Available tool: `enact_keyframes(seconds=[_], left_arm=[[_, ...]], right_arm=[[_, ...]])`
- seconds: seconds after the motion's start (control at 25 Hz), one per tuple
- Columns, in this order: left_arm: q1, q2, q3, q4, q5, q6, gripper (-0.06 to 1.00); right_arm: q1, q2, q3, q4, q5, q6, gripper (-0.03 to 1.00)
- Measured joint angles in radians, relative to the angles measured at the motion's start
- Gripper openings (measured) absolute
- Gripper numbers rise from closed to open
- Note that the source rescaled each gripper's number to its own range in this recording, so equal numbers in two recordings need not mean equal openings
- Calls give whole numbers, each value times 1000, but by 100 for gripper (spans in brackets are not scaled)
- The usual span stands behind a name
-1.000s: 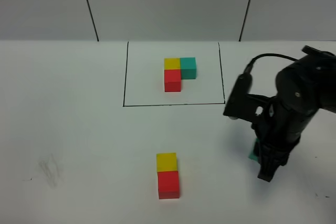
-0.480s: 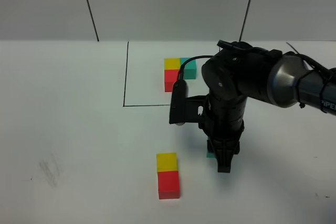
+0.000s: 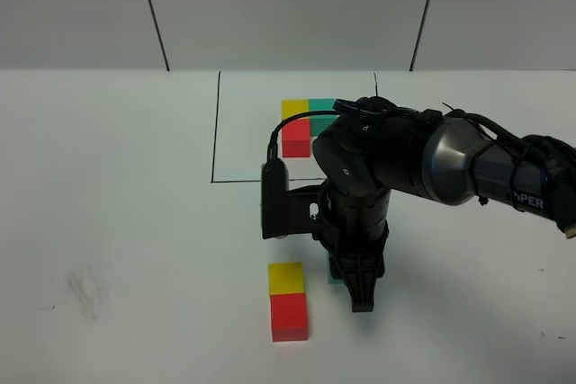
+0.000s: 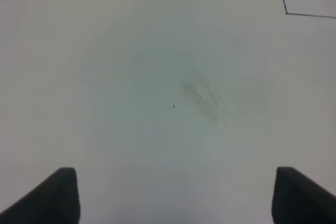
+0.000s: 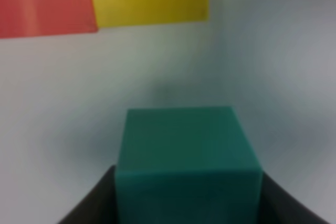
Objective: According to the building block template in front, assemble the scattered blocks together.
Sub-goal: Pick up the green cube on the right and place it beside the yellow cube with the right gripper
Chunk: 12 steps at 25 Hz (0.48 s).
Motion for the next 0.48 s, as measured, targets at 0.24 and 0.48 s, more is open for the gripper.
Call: enact_keyframes(seconds=[0.24,0.48], left_arm=[[0,0,0,0,0,0,76],[0,0,0,0,0,0,76]], right_arm=[[23,0,0,10,-31,-65,20],[30,0,0,31,-59,-93,20]])
